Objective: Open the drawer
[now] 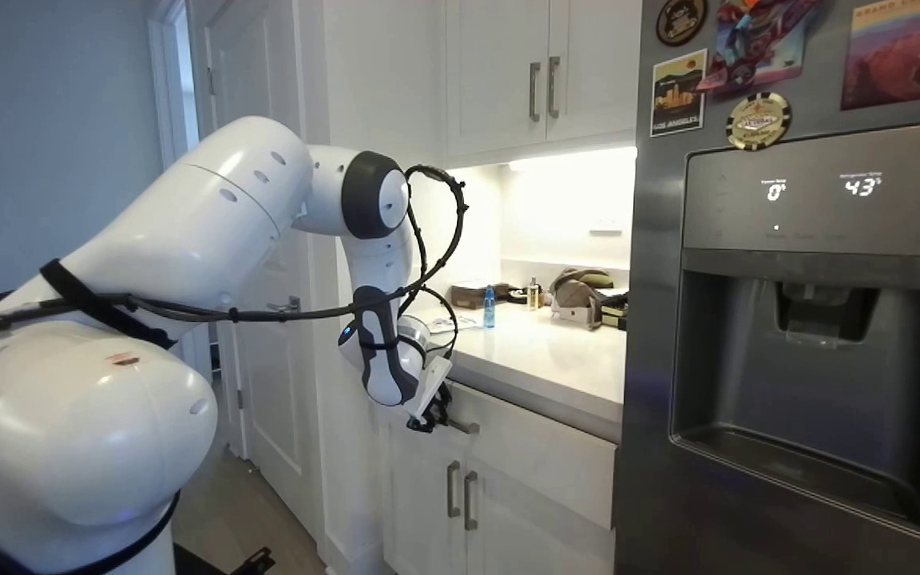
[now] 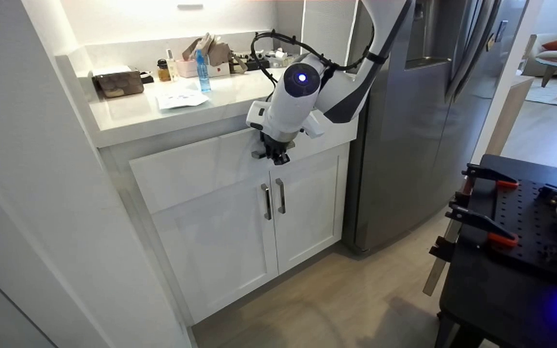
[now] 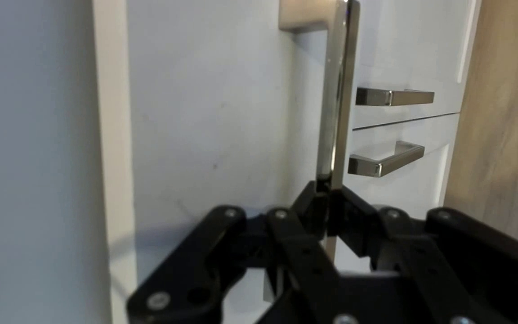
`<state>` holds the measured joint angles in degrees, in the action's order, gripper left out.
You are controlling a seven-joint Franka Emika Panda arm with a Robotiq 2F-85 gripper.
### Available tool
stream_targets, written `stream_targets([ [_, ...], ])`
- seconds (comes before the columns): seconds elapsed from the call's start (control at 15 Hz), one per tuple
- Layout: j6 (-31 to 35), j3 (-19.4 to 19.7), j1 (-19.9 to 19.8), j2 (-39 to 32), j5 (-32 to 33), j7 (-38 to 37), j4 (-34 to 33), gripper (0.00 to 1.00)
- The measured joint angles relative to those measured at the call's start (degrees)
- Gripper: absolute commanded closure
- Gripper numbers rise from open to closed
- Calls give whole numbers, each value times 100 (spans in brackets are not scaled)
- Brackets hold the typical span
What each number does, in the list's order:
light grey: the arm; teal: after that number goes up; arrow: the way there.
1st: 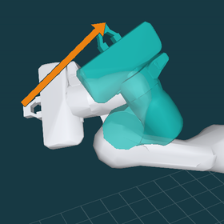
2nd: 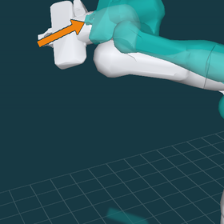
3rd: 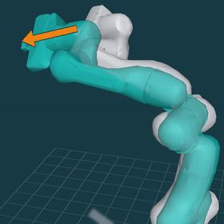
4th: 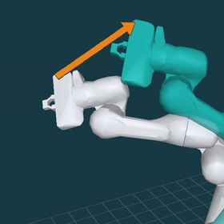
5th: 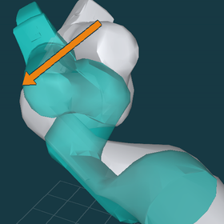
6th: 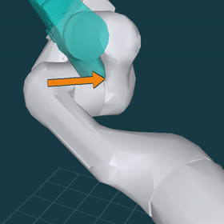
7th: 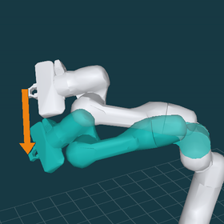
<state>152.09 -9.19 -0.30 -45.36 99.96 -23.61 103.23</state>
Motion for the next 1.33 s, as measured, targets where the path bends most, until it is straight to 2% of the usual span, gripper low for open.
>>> stream_targets([
  [0.2, 5, 1, 16, 56, -288, 309, 68, 97],
  [0.47, 3, 9, 104, 281, -440, 332, 430, 97],
  [1.33, -227, -5, 593, 1149, -474, -385, 1894, 97],
])
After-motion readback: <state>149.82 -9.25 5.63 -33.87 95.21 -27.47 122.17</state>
